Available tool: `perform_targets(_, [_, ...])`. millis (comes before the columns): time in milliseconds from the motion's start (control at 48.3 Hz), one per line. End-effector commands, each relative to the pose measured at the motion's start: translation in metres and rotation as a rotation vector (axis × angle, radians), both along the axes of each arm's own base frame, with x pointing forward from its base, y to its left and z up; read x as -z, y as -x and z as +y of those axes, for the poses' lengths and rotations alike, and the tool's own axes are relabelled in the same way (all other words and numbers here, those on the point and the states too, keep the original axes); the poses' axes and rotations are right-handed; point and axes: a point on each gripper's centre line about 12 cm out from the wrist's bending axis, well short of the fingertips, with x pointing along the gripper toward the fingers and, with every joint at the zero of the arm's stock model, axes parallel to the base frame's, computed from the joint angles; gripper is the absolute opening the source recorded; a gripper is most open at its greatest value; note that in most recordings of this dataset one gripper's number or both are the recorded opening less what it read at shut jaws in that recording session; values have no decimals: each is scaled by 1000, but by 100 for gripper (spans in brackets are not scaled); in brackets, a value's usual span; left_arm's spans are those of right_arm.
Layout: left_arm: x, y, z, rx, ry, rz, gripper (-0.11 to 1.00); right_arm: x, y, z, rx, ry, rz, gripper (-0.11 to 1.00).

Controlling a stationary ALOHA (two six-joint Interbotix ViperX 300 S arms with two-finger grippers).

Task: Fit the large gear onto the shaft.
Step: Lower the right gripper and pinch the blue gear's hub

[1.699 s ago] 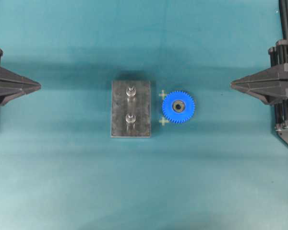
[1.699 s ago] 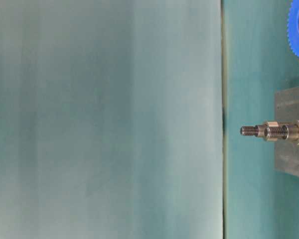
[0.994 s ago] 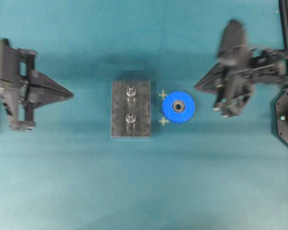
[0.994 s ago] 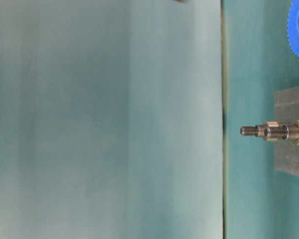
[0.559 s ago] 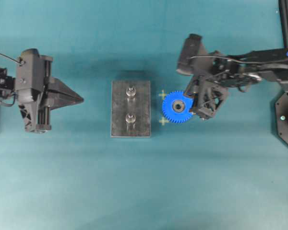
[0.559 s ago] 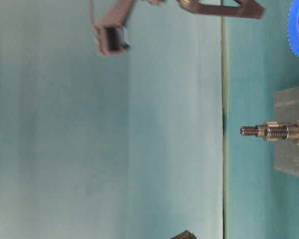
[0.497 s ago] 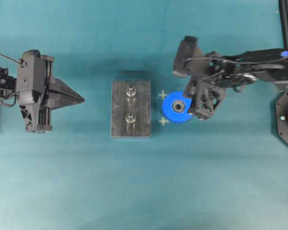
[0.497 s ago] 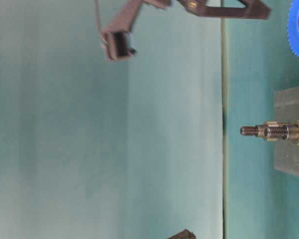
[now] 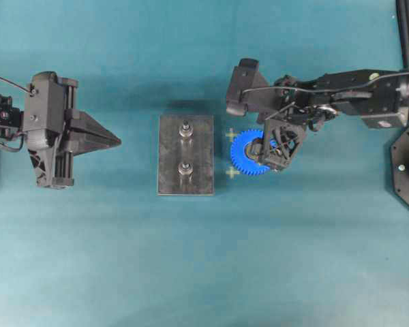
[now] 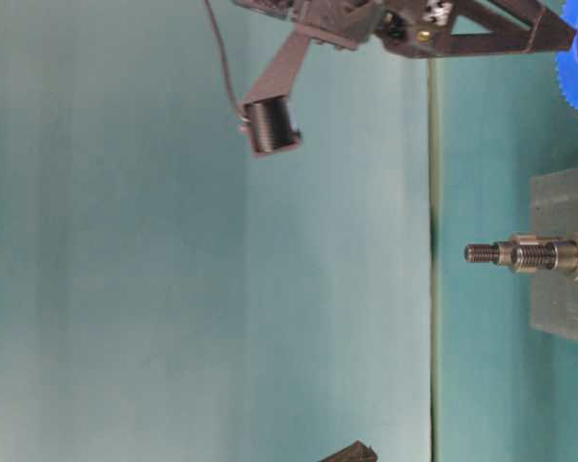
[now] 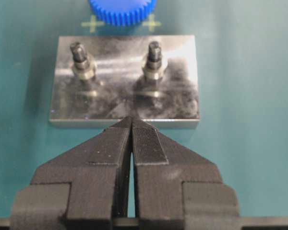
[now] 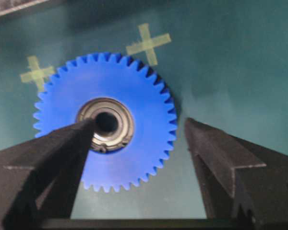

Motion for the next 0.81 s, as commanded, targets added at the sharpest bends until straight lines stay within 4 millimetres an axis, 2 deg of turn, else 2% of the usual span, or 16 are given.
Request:
perform_targets(0, [-7, -3, 1, 0, -6, -26, 0, -5, -5, -1, -10, 7, -12, 82])
perform_targets(642, [-4, -2, 0, 2, -6, -32, 0, 18, -9, -2, -7, -18, 88, 79])
perform_targets(725, [-4, -2, 0, 1, -5, -32, 0, 19, -9, -3, -7, -23, 106, 75])
perform_targets(787, [-4, -2, 1, 0, -6, -32, 0, 19, -10, -3, -8, -24, 110, 68])
